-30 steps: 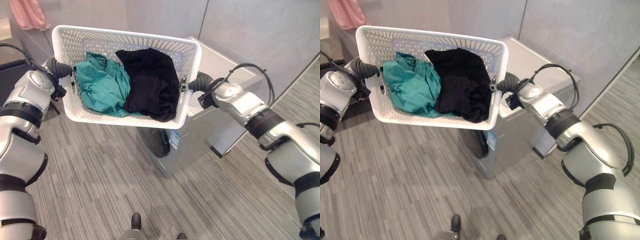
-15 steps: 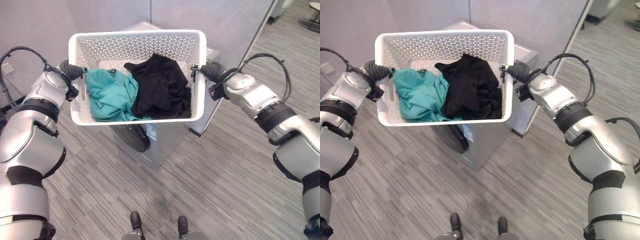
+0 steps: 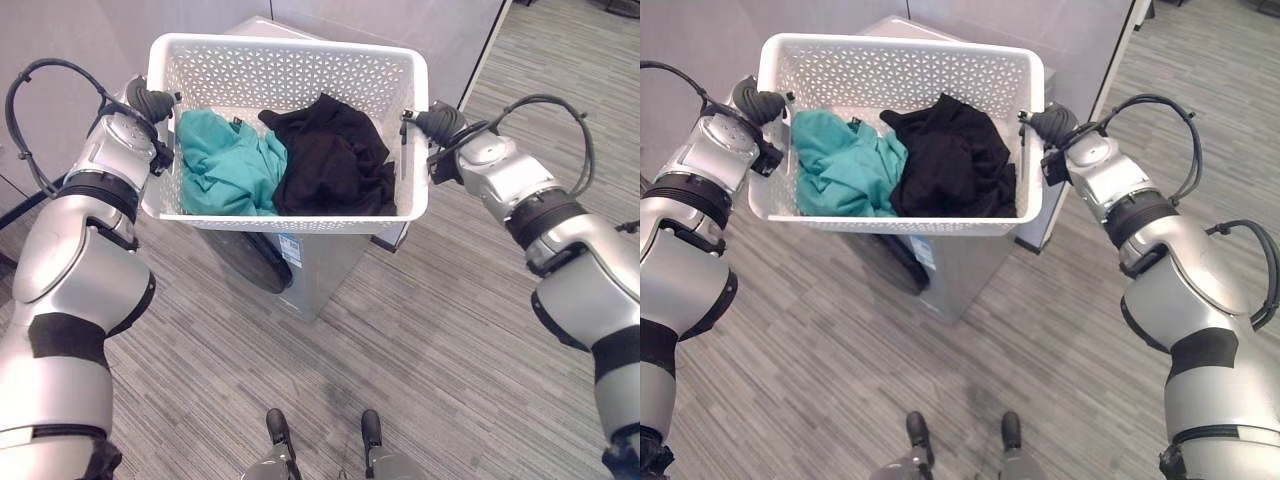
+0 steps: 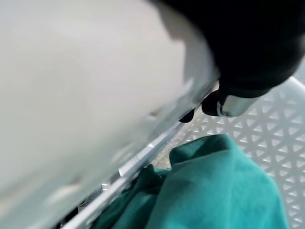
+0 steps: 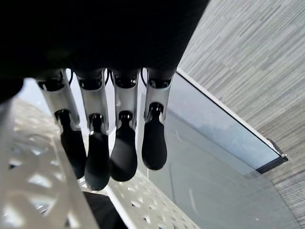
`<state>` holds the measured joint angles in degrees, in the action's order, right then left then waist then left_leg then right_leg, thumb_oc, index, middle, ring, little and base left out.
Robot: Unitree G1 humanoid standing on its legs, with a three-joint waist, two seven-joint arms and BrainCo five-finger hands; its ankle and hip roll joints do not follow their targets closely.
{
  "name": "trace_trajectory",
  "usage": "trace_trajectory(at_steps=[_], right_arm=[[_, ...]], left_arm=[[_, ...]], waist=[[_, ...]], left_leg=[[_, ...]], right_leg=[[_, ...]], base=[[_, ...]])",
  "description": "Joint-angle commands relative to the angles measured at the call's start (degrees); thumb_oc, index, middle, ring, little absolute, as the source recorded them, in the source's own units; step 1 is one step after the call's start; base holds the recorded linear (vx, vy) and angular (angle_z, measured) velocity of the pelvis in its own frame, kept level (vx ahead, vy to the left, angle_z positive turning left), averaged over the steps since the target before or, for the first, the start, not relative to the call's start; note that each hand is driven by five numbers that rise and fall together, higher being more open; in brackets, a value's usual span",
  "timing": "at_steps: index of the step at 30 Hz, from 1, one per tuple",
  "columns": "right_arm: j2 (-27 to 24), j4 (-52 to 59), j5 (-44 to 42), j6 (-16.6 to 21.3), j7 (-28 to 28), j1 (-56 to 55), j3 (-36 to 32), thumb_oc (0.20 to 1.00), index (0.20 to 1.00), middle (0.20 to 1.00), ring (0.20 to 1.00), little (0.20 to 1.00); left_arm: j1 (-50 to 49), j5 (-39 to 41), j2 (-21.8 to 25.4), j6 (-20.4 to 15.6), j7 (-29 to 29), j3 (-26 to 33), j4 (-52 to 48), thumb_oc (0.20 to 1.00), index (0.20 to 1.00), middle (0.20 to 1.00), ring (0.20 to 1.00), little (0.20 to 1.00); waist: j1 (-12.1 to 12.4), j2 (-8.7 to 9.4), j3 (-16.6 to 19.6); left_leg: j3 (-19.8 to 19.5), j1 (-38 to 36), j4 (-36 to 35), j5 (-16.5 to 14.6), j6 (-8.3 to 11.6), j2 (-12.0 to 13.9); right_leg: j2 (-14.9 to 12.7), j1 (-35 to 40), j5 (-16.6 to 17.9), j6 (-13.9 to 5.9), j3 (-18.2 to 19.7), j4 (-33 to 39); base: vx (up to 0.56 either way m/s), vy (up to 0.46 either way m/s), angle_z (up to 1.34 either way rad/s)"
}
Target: Grab the laundry basket,head to the washer,open it,put in the laundry and shut it.
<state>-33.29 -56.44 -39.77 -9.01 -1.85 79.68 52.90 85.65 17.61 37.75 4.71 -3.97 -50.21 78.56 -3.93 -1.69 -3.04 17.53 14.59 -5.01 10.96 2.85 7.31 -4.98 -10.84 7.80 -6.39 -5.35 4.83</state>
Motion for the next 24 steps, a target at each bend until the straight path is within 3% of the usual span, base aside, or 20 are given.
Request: trace_trajectory(at_steps=[1,8,12,13,14,15,16,18,20,21,23,24], right_arm=[[3.61,0.27,-2.15,5.76,-1.41,12.16,-2.26,0.200,0.200,0.200,0.200,0.200],[0.36,7.25,-2.27,6.20,-1.42,7.84,-4.62,0.200,0.200,0.200,0.200,0.200],[0.17,10.51,-1.58,6.38,-1.01,5.62,-5.63,0.200,0.200,0.200,0.200,0.200],[-0.25,12.27,-1.16,6.35,-0.77,5.51,-5.40,0.200,0.200,0.200,0.200,0.200],[-0.43,12.52,-0.93,6.39,-0.49,5.98,-5.19,0.200,0.200,0.200,0.200,0.200],[0.24,12.47,-0.70,6.47,-0.18,6.35,-5.43,0.200,0.200,0.200,0.200,0.200],[0.63,12.56,-0.39,6.71,-0.31,6.48,-5.79,0.200,0.200,0.200,0.200,0.200],[0.15,10.92,-0.11,6.24,-0.17,6.84,-5.51,0.200,0.200,0.200,0.200,0.200],[-0.14,7.81,0.59,5.69,-0.23,8.07,-4.10,0.200,0.200,0.200,0.200,0.200],[0.14,6.55,0.73,5.62,-0.42,8.24,-3.91,0.200,0.200,0.200,0.200,0.200],[0.10,6.44,0.69,5.63,-0.89,8.45,-3.55,0.200,0.200,0.200,0.200,0.200],[-2.49,8.09,0.29,5.74,-0.99,8.07,-2.87,0.200,0.200,0.200,0.200,0.200]], left_arm=[[11.88,-0.22,-2.02,-4.64,-3.28,-3.89,1.01,0.200,0.200,0.200,0.200,0.200],[11.86,-0.91,-1.63,-4.41,-2.92,-4.00,-0.07,0.200,0.200,0.200,0.200,0.200],[11.60,0.06,-0.87,-4.44,-2.27,-3.49,-1.53,0.200,0.200,0.200,0.200,0.200],[11.47,0.35,-0.17,-4.63,-1.94,-3.42,-2.86,0.200,0.200,0.200,0.200,0.200],[11.74,1.05,0.11,-4.83,-2.14,-3.04,-3.42,0.200,0.200,0.200,0.200,0.200],[11.44,1.45,0.59,-4.91,-1.69,-2.73,-3.27,0.200,0.200,0.200,0.200,0.200],[12.25,1.84,0.54,-4.81,-1.70,-2.73,-2.65,0.200,0.200,0.200,0.200,0.200],[12.89,0.61,-0.14,-4.52,-0.79,-3.55,-1.20,0.200,0.200,0.200,0.200,0.200],[13.71,0.38,-0.25,-4.58,-0.63,-4.08,-0.59,0.200,0.200,0.200,0.200,0.200],[13.67,0.40,-0.03,-4.53,-0.63,-4.06,-0.43,0.200,0.200,0.200,0.200,0.200],[13.37,0.23,0.54,-4.55,-0.21,-4.10,-0.58,0.200,0.200,0.200,0.200,0.200],[11.56,0.74,2.17,-4.68,0.88,-3.94,-1.67,0.200,0.200,0.200,0.200,0.200]], waist=[[1.95,3.30,-6.08],[2.37,4.45,-4.08],[3.40,5.13,-4.09],[3.77,5.09,-4.76],[3.75,3.98,-6.61],[3.95,2.86,-7.96],[3.89,2.29,-8.46],[2.19,2.62,-8.19],[1.46,3.56,-7.94],[1.71,3.44,-7.45],[1.49,4.01,-7.32],[0.58,4.38,-5.98]], left_leg=[[-3.94,-6.88,0.01,-4.73,4.44,4.90],[-5.30,-10.03,0.01,-6.29,3.76,4.02],[-5.78,-12.89,0.76,-8.89,1.50,1.85],[-6.00,-12.87,2.65,-10.42,0.42,1.04],[-5.68,-12.98,3.81,-11.52,-0.70,0.97],[-5.21,-13.73,4.70,-12.38,-1.16,1.41],[-4.53,-14.81,4.63,-13.05,-1.09,1.69],[-4.80,-17.44,3.89,-14.33,-0.51,1.20],[-5.36,-19.41,4.25,-15.43,0.26,0.74],[-5.42,-20.73,4.91,-17.08,0.76,1.40],[-5.14,-21.70,6.09,-17.44,1.29,1.96],[-7.14,-20.63,15.12,-14.77,2.17,4.60]], right_leg=[[-6.01,0.99,0.56,-4.94,-1.61,0.17],[-6.76,5.92,-0.44,-5.31,-3.72,-0.03],[-8.04,6.16,-2.38,-5.77,-2.75,-5.54],[-8.72,3.83,-1.98,-6.24,-1.82,-10.56],[-8.62,-2.34,1.26,-7.86,0.13,-20.47],[-8.64,-5.12,2.05,-8.33,-1.80,-26.23],[-9.39,-7.07,2.77,-8.51,-4.58,-27.63],[-7.46,-8.01,1.01,-7.83,-5.83,-18.81],[-7.46,-7.69,2.18,-7.02,-7.08,-9.22],[-7.68,-7.15,2.08,-7.51,-8.50,-7.14],[-7.41,-5.71,2.57,-6.16,-9.41,-6.98],[-3.15,-4.17,-0.37,-2.95,-5.81,-9.87]], base=[[0.07,0.000,0.03],[0.10,0.031,0.19],[0.03,0.141,0.08],[-0.12,0.183,-0.15],[-0.15,0.288,-0.21],[-0.11,0.266,-0.30],[0.06,0.145,-0.36],[0.27,-0.032,-0.39],[0.35,-0.094,0.00],[0.21,-0.090,0.23],[0.27,-0.215,0.29],[0.45,-0.396,0.28]])
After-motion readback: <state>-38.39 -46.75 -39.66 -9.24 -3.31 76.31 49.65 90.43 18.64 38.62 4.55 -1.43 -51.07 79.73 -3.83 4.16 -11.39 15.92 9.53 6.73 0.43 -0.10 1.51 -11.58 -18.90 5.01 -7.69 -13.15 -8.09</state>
